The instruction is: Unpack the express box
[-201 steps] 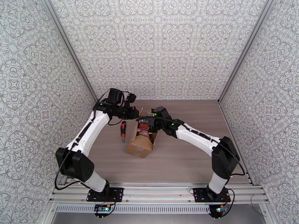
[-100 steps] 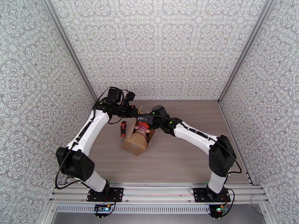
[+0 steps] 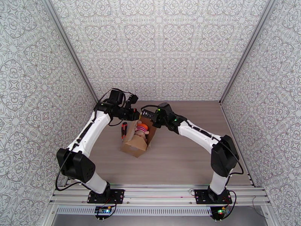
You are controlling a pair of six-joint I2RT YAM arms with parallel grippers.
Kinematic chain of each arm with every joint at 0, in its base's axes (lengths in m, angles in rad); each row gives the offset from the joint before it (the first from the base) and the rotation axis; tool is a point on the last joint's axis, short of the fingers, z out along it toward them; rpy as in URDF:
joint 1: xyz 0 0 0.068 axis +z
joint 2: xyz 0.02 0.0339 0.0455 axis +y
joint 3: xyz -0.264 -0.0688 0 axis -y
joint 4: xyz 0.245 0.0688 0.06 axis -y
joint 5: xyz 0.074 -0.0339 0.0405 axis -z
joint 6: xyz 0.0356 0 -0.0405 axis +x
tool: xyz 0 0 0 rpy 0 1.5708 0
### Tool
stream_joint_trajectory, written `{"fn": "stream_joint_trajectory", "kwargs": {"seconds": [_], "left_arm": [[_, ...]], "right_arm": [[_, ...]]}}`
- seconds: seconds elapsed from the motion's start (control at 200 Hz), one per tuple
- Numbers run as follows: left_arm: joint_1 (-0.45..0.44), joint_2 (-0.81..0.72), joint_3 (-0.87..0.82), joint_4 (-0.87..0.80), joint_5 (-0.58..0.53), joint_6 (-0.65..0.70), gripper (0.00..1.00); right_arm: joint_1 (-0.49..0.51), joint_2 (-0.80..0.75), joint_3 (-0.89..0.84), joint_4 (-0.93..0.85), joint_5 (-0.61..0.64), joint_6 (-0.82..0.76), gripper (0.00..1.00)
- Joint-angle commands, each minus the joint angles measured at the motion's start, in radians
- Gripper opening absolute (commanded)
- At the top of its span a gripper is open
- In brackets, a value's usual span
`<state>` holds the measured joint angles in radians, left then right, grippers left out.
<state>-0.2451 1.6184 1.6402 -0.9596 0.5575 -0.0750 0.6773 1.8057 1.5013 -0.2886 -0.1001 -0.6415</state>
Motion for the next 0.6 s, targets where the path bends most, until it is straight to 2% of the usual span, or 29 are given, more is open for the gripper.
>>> {"fn": "stream_joint_trajectory", "kwargs": {"seconds": [0.0,0.305,0.595], "left_arm": [[-0.003,-0.046,0.006,-0.068,0.031,0.074,0.0],[-0.034,-0.072,0.002,-0.08,-0.001,0.148,0.0],[-0.051,-0.1,-0.018,-0.013,-0.008,0.128,0.0]], "right_arm": [[-0.055,-0.023,0.02,-0.09,-0.091,0.069,0.05],[-0.117,0.026,0.16,-0.266,-0.271,0.133,0.05],[-0.168,0.115,0.283,-0.442,-0.404,0.169,0.08]]}}
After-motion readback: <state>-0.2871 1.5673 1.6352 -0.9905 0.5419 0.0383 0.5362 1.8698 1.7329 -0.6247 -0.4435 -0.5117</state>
